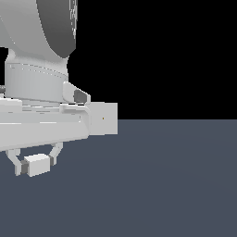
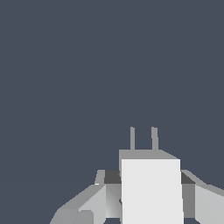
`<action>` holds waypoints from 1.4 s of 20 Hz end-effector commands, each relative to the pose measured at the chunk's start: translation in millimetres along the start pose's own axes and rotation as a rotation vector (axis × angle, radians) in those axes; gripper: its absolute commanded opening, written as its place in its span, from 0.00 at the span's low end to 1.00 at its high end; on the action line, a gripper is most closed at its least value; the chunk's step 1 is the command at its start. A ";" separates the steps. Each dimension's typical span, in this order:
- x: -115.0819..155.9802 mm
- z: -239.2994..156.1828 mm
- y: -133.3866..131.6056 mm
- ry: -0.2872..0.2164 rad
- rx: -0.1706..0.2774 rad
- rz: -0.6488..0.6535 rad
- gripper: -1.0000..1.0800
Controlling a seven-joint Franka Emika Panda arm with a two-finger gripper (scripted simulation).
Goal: Plug the charger into the wall socket.
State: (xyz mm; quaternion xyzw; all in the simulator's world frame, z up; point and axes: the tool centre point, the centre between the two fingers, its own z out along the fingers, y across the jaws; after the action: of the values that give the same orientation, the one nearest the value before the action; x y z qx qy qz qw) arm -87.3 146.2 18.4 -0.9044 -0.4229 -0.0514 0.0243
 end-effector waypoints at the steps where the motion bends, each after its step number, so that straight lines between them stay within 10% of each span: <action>1: 2.1 -5.5 8.8 0.001 -0.005 0.044 0.00; 28: -18.9 -85.0 131.9 0.001 -0.080 0.700 0.00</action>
State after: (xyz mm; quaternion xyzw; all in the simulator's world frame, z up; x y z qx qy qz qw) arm -4.5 41.1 99.8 -0.9943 -0.0892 -0.0574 0.0053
